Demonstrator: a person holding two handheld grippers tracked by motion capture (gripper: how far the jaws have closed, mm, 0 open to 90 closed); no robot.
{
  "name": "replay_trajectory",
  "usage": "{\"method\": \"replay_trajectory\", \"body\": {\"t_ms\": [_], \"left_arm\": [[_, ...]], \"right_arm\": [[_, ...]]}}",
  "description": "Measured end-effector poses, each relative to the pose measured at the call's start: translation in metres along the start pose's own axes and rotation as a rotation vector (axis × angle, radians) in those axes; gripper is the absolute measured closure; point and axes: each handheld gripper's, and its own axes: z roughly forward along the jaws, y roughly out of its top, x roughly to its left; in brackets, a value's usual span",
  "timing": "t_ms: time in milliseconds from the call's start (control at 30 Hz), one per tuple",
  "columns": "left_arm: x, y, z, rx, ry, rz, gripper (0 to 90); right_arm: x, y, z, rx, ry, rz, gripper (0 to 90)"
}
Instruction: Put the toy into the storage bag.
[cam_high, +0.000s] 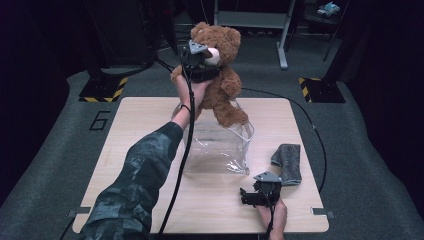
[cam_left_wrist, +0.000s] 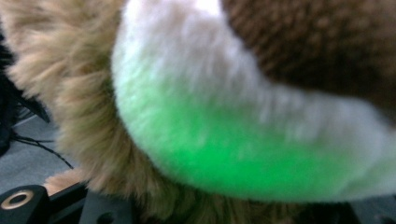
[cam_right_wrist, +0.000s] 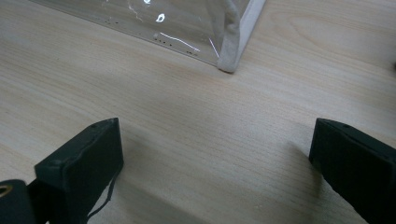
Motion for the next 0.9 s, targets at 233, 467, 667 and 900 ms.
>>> {"method": "replay_trajectory", "body": {"t_ms": [233, 467, 667, 900], "left_arm": [[-0.002, -0.018, 0.001, 0.018, -0.009, -0.024, 43.1], [-0.006, -0.034, -0.002, 0.051, -0.009, -0.010, 41.2], [-0.009, -0.044, -0.004, 0.099, -0.012, -0.003, 39.4], [-0.016, -0.053, -0.008, 0.132, -0.021, -0.003, 38.4]], "right_arm": [[0.000, 0.000, 0.000, -0.002, 0.000, -0.001, 2.1], [0.000, 0.000, 0.000, -0.001, 0.001, 0.001, 2.0], [0.000, 0.000, 0.000, 0.000, -0.001, 0.000, 2.0], [0.000, 0.000, 0.000, 0.000, -0.001, 0.001, 2.0]]}}
